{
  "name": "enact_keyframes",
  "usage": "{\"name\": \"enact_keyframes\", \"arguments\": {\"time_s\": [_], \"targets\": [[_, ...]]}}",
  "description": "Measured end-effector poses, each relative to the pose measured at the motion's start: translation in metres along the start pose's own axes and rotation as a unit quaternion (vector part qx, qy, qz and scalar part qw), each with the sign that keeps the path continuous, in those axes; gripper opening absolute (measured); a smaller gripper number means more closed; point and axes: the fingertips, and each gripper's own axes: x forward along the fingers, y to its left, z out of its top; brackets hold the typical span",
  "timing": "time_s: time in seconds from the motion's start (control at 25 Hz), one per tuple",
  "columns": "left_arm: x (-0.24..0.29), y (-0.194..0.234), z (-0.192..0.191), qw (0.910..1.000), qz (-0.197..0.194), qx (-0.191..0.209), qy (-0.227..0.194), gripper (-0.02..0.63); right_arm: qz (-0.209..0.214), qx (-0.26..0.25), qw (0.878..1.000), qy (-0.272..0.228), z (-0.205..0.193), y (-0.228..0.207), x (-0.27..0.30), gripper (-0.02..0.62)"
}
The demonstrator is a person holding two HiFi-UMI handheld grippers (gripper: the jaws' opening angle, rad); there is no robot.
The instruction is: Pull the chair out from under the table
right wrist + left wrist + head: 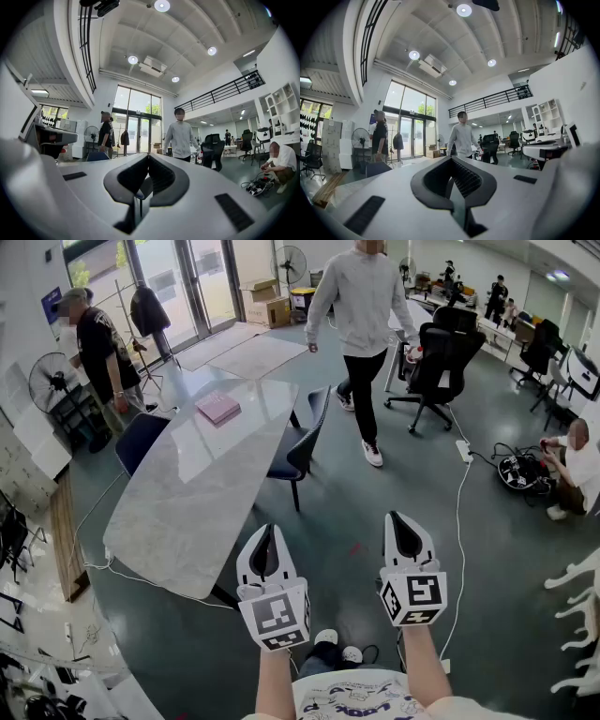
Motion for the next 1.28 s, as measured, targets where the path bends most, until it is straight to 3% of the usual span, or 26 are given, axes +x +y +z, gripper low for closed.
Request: {"name": "enact_keyframes", "arguments": {"time_s": [0.6, 0.96, 1.04, 1.12, 1.28], "targets": [[0.012, -0.005, 0.003, 1.0, 0.002, 0.002, 0.002, 0.015, -0.002, 0.003, 1.0, 0.001, 0.0, -0.009, 0.009, 0.005], [0.046, 0.011, -0.009, 0.9998, 0.0, -0.019, 0.007, 0.018, -0.01, 0.017, 1.0, -0.004, -0.008, -0.012, 0.043, 0.006], [0.057, 0.015, -0.01, 0.9997, -0.008, -0.025, 0.002, 0.059, -0.008, 0.017, 1.0, -0.004, -0.011, -0.011, 0.053, 0.059], [0.069, 0.018, -0.011, 0.9994, -0.02, -0.028, -0.001, 0.176, -0.002, 0.017, 1.0, -0.003, -0.012, -0.007, 0.065, 0.103], [0.089, 0.024, -0.014, 0.999, -0.04, -0.02, 0.002, 0.184, -0.001, 0.016, 1.0, 0.002, -0.015, 0.0, 0.082, 0.147]]}}
